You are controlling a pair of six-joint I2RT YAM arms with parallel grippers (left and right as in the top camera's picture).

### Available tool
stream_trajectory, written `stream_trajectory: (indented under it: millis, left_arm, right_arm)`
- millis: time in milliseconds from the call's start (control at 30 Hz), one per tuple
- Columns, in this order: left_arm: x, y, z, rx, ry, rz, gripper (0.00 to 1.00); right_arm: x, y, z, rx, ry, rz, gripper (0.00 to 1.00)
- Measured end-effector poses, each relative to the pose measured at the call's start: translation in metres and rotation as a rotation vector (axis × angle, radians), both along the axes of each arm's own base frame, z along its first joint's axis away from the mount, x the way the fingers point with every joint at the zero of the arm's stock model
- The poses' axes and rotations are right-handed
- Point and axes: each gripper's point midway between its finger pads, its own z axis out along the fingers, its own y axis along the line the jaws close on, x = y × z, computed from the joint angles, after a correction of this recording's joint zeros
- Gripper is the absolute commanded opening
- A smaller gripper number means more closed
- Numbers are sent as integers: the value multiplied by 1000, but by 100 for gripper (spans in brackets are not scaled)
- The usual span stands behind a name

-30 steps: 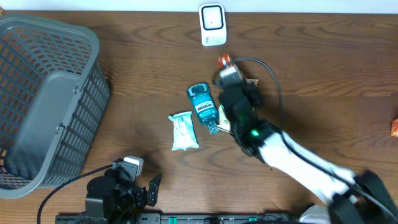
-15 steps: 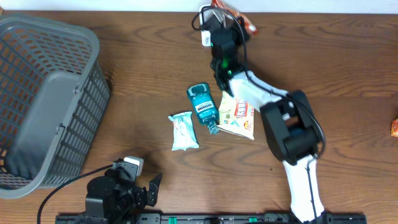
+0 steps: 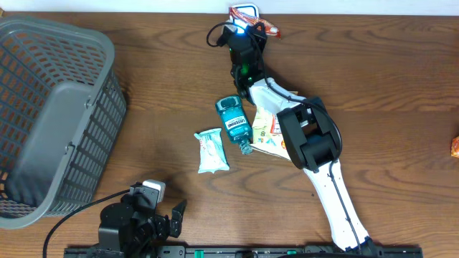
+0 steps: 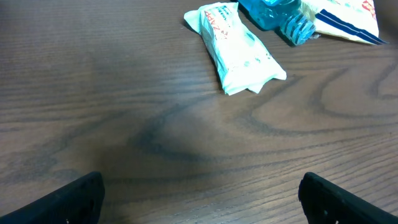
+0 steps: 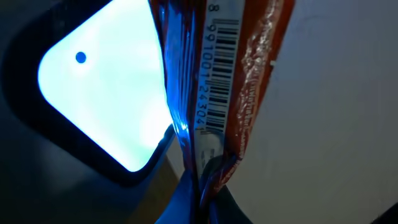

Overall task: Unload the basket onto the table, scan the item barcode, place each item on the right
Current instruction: 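Hold the candy bar barcode against the scanner window, then carry the candy bar right off the table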

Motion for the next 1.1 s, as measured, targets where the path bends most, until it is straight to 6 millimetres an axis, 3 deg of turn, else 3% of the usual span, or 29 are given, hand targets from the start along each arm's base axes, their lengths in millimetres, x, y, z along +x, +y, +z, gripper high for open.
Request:
stream_trajectory:
  millis: [100,233,333,433,567,700,733,767,800,867,900,933,967,1067,1100]
  left_arm:
    - [0,0,0,0,0,0,99]
    - [0,0,0,0,0,0,99]
    - [0,0,0,0,0,0,99]
    - [0,0,0,0,0,0,99]
    - [0,0,0,0,0,0,99]
    - [0,0,0,0,0,0,99]
    - [0,0,0,0,0,0,99]
    - [0,0,0,0,1,0,99]
    - [0,0,0,0,1,0,99]
    - [0,0,0,0,1,0,99]
    - [0,0,0,0,0,0,99]
    - [0,0,0,0,1,0,99]
    - [0,0,0,0,0,0,99]
    - [0,0,0,0,1,0,99]
    - [0,0,0,0,1,0,99]
  right_arm:
    - [0,0,-2,-29,18,4,1]
    - [-5,-3,-19,-94,122,4,1]
    - [-12,-9,-18,-108,201,-2,1]
    - [-18,-16,3,-86,235,-11,1]
    - [-29,-47,74,24,234,-48,1]
    - [-54,-122,159,219,202,-144,1]
    - [-60,-145,174,266,186,-182,1]
    - [-69,-181,190,337,161,-247,1]
    - [-73,-203,192,380,158,-292,1]
    - [-87,-277,177,498,165,-455,1]
    - [-91,-296,168,531,176,-496,1]
    - [-99,-328,149,586,196,-567,1]
    - [-103,-343,140,613,202,-600,1]
    - [-142,-433,77,750,235,-829,1]
    - [-150,-445,66,770,240,-866,1]
